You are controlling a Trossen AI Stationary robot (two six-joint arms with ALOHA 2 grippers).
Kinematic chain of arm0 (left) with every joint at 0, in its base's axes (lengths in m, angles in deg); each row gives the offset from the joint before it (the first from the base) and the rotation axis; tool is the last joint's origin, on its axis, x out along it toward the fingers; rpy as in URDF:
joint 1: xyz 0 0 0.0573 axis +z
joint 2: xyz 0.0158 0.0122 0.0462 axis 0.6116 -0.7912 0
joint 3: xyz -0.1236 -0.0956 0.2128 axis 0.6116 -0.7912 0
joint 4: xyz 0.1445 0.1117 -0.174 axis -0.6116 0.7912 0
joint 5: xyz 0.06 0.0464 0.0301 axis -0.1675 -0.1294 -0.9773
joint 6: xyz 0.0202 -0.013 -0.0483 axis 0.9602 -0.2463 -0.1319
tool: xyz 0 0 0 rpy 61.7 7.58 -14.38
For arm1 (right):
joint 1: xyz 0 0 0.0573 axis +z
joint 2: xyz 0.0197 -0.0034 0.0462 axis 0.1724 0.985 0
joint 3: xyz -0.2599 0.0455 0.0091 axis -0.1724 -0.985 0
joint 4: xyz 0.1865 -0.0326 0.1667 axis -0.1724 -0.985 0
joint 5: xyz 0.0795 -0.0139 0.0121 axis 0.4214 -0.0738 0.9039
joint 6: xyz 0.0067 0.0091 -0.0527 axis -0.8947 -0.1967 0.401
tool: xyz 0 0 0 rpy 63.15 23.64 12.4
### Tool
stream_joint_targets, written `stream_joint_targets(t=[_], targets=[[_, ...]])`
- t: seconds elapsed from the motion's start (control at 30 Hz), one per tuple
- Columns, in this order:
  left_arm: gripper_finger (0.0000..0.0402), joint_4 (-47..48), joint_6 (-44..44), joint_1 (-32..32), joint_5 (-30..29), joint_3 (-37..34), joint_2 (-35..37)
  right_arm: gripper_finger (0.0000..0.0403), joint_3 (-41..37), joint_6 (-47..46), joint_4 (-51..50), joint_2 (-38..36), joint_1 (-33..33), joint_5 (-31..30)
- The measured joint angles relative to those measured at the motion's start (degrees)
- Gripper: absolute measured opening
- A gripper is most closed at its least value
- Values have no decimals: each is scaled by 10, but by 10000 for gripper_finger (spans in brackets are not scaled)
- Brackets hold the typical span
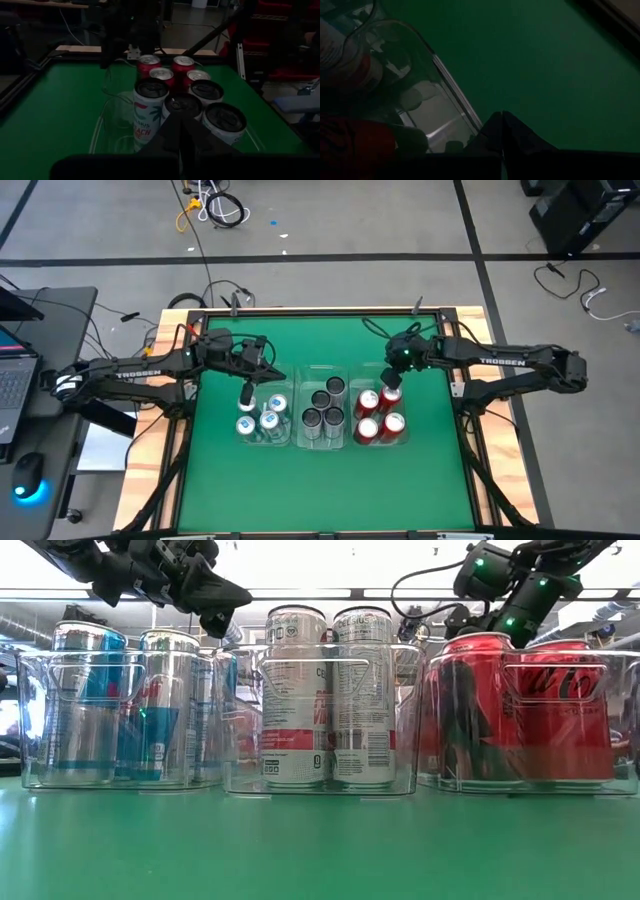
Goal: Sort soda cans
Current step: Adjust the transparent bins, then return to Home Position
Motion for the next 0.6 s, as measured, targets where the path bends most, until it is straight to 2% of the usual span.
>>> stream_joint_targets(t=[0.33, 0.5, 0.6], targets=[[0, 0, 4, 0, -5, 0, 1, 0, -4, -23, -12, -33, 9, -16], [0, 0, 13, 5, -5, 0, 22, 0, -4, 5, -5, -70, 8, -62], [0, -1, 16, 14, -5, 0, 41, 0, -4, 61, 19, -89, 8, -66]])
